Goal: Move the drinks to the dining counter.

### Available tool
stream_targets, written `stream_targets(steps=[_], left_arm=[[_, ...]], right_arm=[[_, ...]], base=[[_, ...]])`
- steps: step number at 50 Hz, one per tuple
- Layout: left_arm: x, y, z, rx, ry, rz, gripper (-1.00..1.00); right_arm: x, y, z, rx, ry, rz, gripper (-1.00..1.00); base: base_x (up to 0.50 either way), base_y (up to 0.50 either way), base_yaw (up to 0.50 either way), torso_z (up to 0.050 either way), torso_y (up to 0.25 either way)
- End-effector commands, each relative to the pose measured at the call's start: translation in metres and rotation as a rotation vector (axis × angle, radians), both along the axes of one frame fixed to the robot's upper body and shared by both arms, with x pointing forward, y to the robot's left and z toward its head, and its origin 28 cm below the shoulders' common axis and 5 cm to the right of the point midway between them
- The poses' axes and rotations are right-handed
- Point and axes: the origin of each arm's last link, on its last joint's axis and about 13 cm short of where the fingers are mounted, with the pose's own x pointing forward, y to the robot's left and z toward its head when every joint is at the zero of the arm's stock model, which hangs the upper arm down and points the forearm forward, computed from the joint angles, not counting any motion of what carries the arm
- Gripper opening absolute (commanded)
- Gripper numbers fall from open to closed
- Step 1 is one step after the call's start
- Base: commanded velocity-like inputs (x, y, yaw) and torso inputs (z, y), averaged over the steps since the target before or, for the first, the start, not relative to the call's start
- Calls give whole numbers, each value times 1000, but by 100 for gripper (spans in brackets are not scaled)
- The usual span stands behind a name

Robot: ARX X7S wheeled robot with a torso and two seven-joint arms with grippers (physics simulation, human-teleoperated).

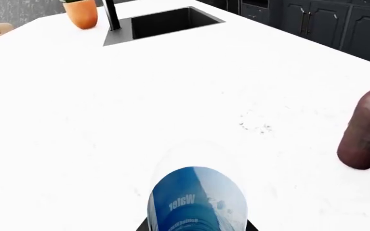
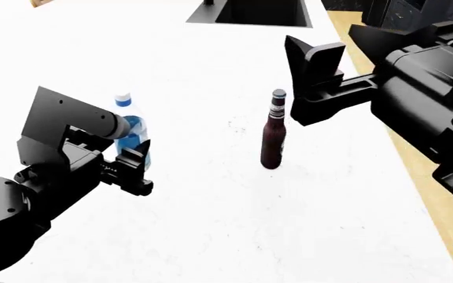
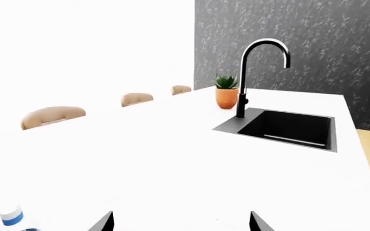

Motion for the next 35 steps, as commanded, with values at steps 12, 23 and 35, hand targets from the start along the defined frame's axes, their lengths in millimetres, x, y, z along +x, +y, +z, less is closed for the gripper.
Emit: stream_targets(steps=[12, 23, 35], left_arm=[[3, -2, 0, 49, -20, 11, -100], [3, -2, -2, 44, -14, 9, -100], [0, -1, 1, 29, -25, 0, 100]], right_arm=[[-3, -1, 4, 9, -19, -6, 100], [-3, -2, 1, 8, -15, -11, 100], [-3, -3, 2, 8, -15, -13, 100]], base=[[0, 0, 0, 0, 1], [0, 0, 0, 1, 1], [0, 0, 0, 0, 0]])
